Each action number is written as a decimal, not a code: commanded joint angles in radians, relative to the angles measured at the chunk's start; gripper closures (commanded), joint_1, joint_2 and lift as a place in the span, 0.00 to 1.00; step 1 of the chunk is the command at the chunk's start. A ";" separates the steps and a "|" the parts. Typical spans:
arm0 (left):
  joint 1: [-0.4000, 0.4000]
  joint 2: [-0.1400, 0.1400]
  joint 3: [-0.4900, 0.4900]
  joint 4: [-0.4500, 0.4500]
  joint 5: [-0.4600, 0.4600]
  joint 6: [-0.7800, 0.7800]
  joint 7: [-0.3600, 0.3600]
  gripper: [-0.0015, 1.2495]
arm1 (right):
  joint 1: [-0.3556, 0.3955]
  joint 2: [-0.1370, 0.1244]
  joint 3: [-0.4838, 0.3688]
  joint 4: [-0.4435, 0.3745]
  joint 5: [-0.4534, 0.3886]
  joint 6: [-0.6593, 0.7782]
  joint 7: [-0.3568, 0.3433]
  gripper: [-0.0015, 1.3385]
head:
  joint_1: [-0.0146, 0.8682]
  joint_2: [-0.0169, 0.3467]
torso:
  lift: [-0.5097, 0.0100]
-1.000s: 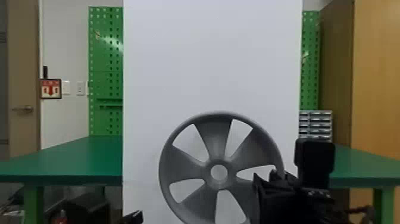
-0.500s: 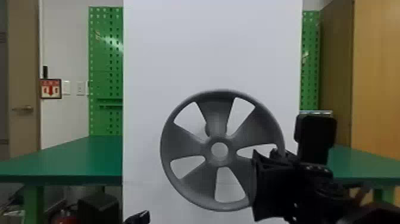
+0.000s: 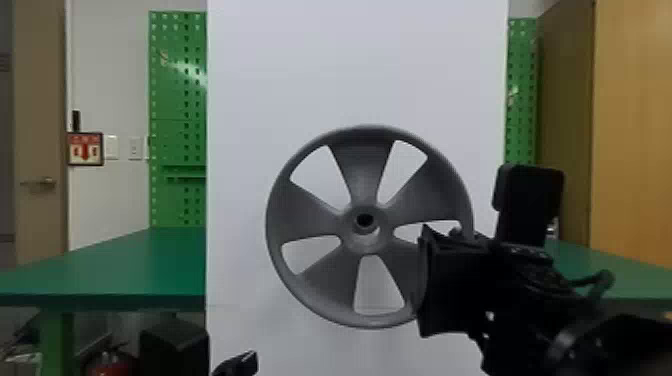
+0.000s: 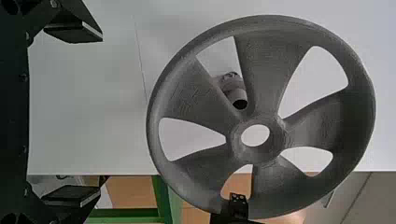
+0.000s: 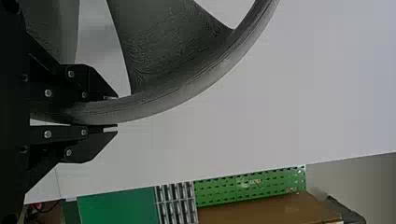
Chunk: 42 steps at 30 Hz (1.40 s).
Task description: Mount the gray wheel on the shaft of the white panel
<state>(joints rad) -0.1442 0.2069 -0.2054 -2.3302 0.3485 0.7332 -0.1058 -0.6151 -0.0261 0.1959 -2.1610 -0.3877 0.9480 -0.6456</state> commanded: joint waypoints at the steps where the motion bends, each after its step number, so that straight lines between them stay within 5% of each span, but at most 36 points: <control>1: -0.005 0.000 -0.003 0.000 -0.002 0.002 0.000 0.10 | -0.022 0.002 0.010 0.003 -0.020 0.000 -0.011 0.90 | 0.05 0.13 | 0.04; 42: -0.014 0.006 -0.005 0.002 0.001 0.006 0.000 0.10 | -0.046 -0.001 0.011 0.032 -0.036 -0.014 -0.028 0.90 | 0.05 0.13 | 0.04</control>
<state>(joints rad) -0.1566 0.2132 -0.2101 -2.3286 0.3487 0.7393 -0.1058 -0.6594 -0.0276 0.2070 -2.1314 -0.4230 0.9365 -0.6734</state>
